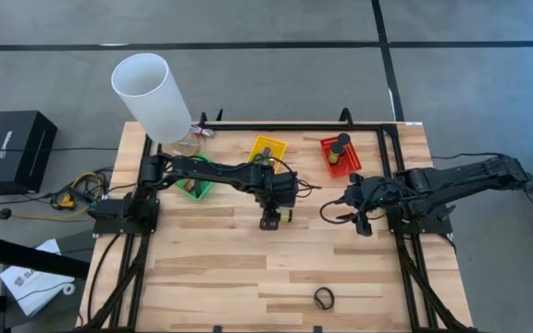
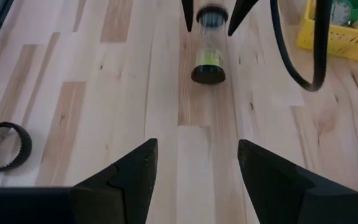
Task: Pick & Place Office items
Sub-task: Put the yellow hourglass into the red bin
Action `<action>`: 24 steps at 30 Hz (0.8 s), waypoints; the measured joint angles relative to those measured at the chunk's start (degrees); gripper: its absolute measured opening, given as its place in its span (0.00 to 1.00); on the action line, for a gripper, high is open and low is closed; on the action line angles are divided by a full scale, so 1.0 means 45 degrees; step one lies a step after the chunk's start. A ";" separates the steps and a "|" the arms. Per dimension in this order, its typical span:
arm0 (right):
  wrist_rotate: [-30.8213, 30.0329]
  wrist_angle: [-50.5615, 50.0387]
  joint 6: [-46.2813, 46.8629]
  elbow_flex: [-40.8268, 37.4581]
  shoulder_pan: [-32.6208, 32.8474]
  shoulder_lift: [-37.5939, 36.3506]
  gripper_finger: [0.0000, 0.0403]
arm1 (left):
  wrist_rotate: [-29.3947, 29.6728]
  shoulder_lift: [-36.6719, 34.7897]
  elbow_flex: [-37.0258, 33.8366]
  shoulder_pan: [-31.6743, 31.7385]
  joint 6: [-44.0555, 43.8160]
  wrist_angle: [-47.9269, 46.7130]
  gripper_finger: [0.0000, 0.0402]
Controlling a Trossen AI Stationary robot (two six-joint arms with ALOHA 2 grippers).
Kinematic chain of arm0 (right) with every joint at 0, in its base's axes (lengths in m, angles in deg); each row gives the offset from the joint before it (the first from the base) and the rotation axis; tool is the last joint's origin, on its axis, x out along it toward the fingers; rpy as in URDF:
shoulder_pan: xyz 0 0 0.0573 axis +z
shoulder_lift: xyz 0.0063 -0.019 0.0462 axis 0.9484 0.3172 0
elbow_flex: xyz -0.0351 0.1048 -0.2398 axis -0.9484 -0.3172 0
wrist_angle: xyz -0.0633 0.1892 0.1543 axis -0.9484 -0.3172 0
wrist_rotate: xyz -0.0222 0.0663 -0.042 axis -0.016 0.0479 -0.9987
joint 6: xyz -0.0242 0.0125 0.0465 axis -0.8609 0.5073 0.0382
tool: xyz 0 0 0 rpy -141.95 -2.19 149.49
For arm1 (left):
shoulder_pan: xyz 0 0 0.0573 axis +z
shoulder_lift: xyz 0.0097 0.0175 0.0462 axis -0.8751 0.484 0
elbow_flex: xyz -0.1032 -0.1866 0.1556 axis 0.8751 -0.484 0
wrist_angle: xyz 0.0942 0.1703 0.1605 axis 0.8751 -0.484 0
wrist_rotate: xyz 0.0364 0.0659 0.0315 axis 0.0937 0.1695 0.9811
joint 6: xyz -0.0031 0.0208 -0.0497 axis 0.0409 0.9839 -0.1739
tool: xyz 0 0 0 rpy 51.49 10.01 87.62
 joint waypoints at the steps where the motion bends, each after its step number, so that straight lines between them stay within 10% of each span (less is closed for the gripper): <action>1: 0.0004 0.0044 0.0000 0.0000 0.0000 0.0000 0.53 | 0.0000 0.0000 0.0000 0.0000 0.0009 0.0163 0.58; 15: 0.0000 0.0696 0.0000 0.0000 0.0000 0.0247 0.53 | 0.0855 -0.0143 0.0005 -0.0005 0.0272 0.0225 0.48; 24: -0.0005 0.1905 0.0004 0.0000 -0.0026 0.2007 0.53 | 0.1217 -0.3412 -0.1087 -0.0005 -0.0040 0.0534 0.45</action>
